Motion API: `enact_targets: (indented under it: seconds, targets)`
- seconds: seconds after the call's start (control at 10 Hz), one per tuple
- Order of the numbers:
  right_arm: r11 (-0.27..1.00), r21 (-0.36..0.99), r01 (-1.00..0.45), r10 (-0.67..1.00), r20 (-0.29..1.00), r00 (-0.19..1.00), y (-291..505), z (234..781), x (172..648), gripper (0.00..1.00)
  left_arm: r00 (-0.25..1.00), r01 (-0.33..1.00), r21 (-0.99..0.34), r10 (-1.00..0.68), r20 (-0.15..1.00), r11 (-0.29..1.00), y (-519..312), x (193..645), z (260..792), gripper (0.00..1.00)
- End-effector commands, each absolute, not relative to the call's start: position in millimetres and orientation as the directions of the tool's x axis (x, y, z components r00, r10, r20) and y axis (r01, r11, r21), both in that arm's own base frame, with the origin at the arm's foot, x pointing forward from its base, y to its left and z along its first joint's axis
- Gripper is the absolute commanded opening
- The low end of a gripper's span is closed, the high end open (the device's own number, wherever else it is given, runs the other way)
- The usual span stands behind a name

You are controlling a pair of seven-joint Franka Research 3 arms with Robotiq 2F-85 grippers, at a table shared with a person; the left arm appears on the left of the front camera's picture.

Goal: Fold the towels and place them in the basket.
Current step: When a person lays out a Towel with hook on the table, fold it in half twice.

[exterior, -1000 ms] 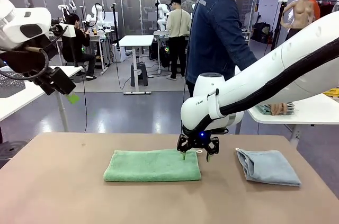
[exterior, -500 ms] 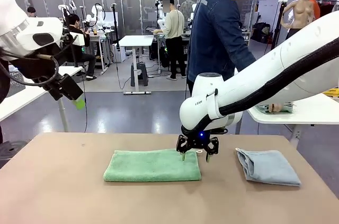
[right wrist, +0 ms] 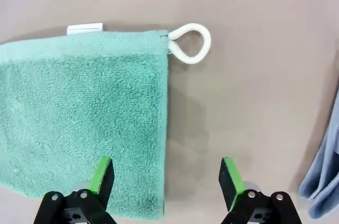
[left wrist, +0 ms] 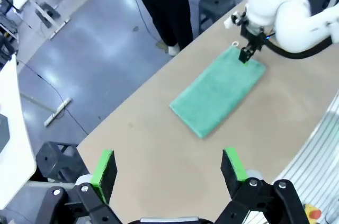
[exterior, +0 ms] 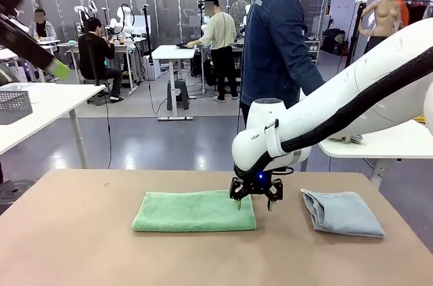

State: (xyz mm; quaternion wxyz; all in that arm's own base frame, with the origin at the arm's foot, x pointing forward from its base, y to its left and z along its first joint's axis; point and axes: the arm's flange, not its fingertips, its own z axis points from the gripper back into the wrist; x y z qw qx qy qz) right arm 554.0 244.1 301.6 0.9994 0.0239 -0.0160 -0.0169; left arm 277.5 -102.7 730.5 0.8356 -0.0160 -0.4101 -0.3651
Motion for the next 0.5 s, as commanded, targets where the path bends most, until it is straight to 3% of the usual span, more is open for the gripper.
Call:
enact_targets:
  seconds: [0.0,0.1,0.4]
  targets:
    - [0.997,0.059,0.044,-0.047,0.053,0.998,244.1,298.5,559.7,1.00,0.483,0.624,0.203,-0.576,0.659,0.755,-87.6,261.4,755.1,1.00]
    - [0.998,0.049,0.040,-0.044,0.080,0.996,244.6,295.6,558.9,1.00,0.595,0.588,0.142,-0.544,0.591,0.797,-81.5,255.3,771.7,1.00]
    - [0.999,0.047,0.026,-0.032,0.112,0.993,251.8,286.0,556.5,1.00,0.638,0.553,0.095,-0.494,0.591,0.828,-68.2,257.0,787.2,1.00]
